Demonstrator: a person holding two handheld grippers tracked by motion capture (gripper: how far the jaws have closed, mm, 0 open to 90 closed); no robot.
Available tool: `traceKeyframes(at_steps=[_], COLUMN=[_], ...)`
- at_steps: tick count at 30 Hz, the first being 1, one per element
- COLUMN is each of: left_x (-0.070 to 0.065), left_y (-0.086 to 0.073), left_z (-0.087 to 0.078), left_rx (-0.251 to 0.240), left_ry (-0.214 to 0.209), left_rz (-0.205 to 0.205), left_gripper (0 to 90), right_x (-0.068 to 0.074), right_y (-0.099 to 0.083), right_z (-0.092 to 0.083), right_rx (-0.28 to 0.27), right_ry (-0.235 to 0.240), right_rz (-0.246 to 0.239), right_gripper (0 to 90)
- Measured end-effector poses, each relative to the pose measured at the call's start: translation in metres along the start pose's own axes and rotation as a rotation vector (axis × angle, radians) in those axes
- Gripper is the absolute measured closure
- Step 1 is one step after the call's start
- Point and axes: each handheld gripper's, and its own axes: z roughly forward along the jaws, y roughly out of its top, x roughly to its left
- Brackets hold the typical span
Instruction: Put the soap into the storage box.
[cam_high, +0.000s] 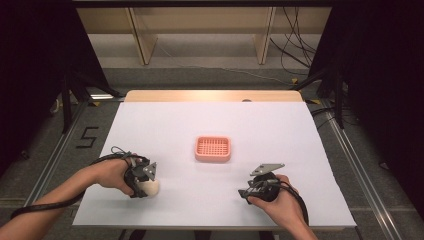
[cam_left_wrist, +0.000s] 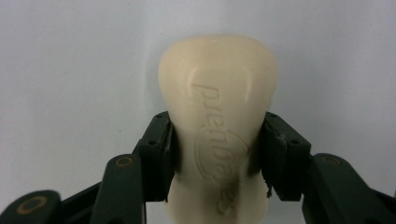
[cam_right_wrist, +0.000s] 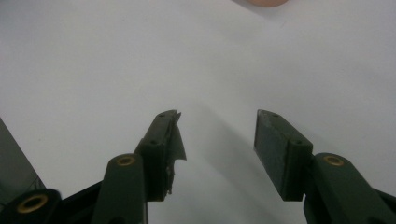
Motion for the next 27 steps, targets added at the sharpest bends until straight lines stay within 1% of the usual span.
traceKeyframes(at_steps=[1, 2, 6, 10, 11, 14, 17, 21, 22, 23, 24, 25, 26, 27], left_x=[0.0, -0.001, -0.002, -0.003, -0.003, -0.003, -0.003, -0.003, -0.003, -0.003, -0.002, -0.002, -0.002, -0.002], left_y=[-0.001, -0.002, -0.003, -0.005, -0.005, -0.005, -0.006, -0.006, -0.006, -0.006, -0.006, -0.005, -0.005, -0.004], left_z=[0.0, 0.0, -0.001, -0.002, -0.002, -0.003, -0.003, -0.005, -0.007, -0.008, -0.009, -0.01, -0.01, -0.011], left_rx=[-0.007, -0.012, -0.02, -0.029, -0.033, -0.048, -0.06, -0.059, -0.065, -0.069, -0.076, -0.078, -0.082, -0.082], left_ry=[0.002, -0.004, 0.011, 0.014, 0.016, 0.013, 0.02, 0.022, 0.024, 0.029, 0.032, 0.036, 0.039, 0.044], left_rz=[-0.007, -0.019, -0.019, -0.035, -0.04, -0.058, -0.061, -0.061, -0.072, -0.076, -0.084, -0.083, -0.086, -0.084], left_gripper=[49.6, 49.6, 49.7, 49.7, 49.7, 49.8, 49.8, 49.8, 49.8, 49.8, 49.8, 49.8, 49.8, 49.8], right_x=[-0.001, -0.001, -0.001, -0.001, 0.0, -0.001, -0.001, -0.001, -0.001, -0.001, -0.001, -0.001, -0.001, 0.0], right_y=[0.0, -0.001, 0.0, 0.0, 0.0, 0.0, 0.0, 0.0, 0.0, 0.0, 0.0, 0.0, 0.0, 0.0], right_z=[0.001, 0.001, 0.001, 0.002, 0.001, 0.0, 0.0, 0.0, 0.0, 0.002, 0.002, 0.002, 0.001, 0.001], right_rx=[-0.006, -0.006, -0.008, -0.007, -0.003, -0.005, -0.006, -0.007, -0.008, -0.026, -0.025, -0.022, -0.008, -0.007], right_ry=[-0.005, -0.004, -0.004, -0.004, 0.0, 0.0, 0.0, 0.002, 0.001, 0.0, -0.001, 0.0, 0.001, 0.002], right_rz=[-0.016, -0.017, -0.019, -0.014, 0.003, 0.001, 0.001, 0.003, 0.002, -0.005, -0.003, 0.005, 0.004, 0.006], right_gripper=[50.2, 50.2, 50.1, 50.1, 50.1, 50.1, 50.1, 50.1, 50.0, 50.0, 49.9, 49.9, 49.9, 49.8])
